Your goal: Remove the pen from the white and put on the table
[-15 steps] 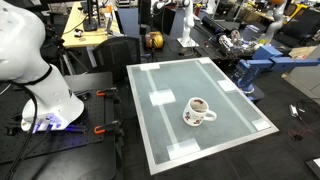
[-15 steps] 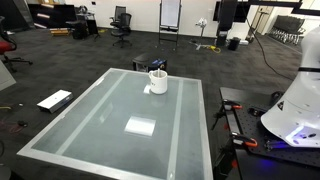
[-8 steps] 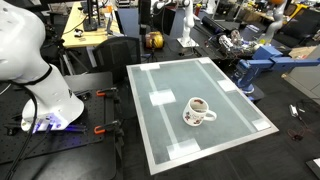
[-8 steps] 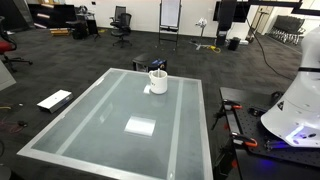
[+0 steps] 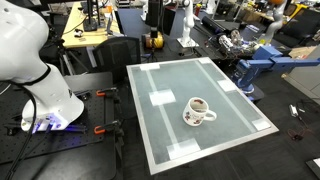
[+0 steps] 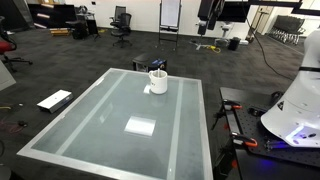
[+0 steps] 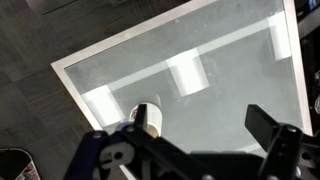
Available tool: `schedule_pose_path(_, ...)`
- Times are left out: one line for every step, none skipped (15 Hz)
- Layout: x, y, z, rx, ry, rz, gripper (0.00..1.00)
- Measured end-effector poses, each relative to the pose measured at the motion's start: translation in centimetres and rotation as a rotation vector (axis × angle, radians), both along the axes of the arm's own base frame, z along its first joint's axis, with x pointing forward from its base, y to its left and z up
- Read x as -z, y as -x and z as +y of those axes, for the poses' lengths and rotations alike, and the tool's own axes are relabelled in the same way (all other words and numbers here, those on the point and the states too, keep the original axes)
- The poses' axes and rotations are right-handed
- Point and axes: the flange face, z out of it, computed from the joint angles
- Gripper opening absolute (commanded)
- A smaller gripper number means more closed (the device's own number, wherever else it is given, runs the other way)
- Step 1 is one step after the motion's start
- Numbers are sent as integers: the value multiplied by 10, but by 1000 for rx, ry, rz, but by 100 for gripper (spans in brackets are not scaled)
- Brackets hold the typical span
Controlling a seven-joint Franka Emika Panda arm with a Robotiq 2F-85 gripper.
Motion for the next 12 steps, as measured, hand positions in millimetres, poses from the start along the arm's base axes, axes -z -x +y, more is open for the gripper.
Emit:
schedule_pose_path(-1,-3,-7,35,4,-25,100)
schedule_pose_path(0,-7,-14,68,11,-49,100)
schedule_pose_path(3,-11,-20,100,20,-72,100)
schedule_pose_path(7,-16,-25,129,33,-94,100)
schedule_pose_path(12,-20,-28,155,47,-116,100)
schedule_pose_path(18,-26,-31,182,64,-140,100)
schedule_pose_path(25,-31,-32,207,80,-164,100)
schedule_pose_path(33,-37,-33,232,97,-184,100)
schedule_pose_path(41,-42,-33,256,112,-203,100)
schedule_pose_path(48,-48,-34,282,125,-220,100)
schedule_pose_path(56,-53,-34,310,138,-236,100)
schedule_pose_path(63,-58,-34,340,151,-252,100)
